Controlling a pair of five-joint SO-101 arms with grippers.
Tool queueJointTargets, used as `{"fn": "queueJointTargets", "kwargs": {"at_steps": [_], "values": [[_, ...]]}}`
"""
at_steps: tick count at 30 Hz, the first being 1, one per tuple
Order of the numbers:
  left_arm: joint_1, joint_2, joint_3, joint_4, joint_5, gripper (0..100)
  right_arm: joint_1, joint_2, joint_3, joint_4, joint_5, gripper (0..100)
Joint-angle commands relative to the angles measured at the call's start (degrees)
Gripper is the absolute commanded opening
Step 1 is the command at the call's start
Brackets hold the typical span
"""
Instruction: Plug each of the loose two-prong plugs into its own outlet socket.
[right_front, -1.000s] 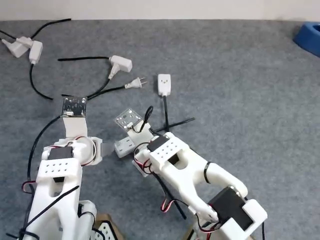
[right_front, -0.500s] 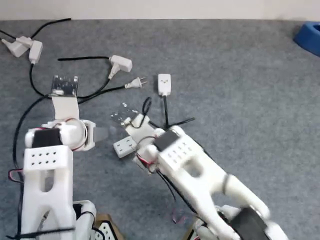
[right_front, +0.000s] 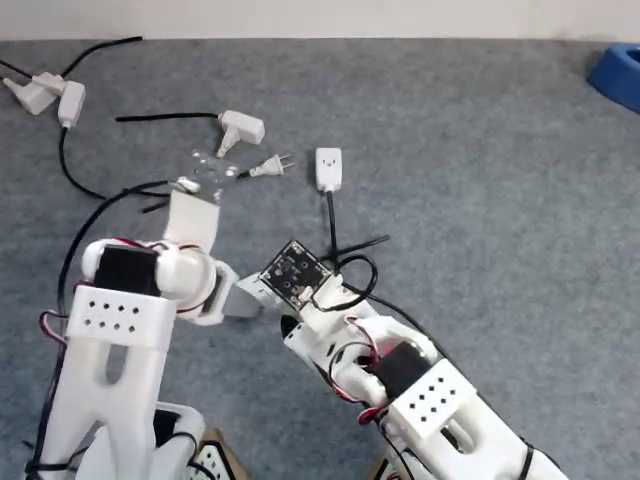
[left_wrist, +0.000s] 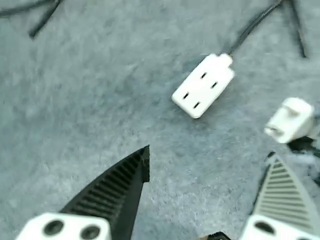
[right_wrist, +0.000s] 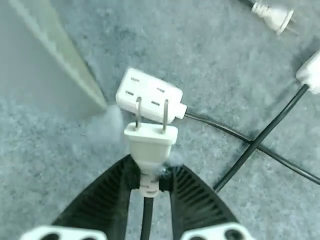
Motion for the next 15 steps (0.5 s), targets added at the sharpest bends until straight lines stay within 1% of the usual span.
{"fn": "queueJointTargets", "kwargs": {"at_steps": [1, 9, 12, 15], "values": [[2.42, -1.19, -5.58, 0.53, -0.70, 35, -0.57, -1.54, -0.40, -1.27, 0.44, 0.6], [2.59, -0.66, -5.58, 0.00, -0.88, 35, -0.66, -2.07, -0.66, -0.84, 0.35, 0.6], [4.53, -0.66, -5.58, -0.79, -0.70, 35, -0.75, -2.07, -3.82, 2.86, -0.26, 0.6], [6.55, -0.66, -5.58, -1.58, -0.62, 35, -2.68, -2.07, -6.81, 4.70, -1.14, 0.6]]}}
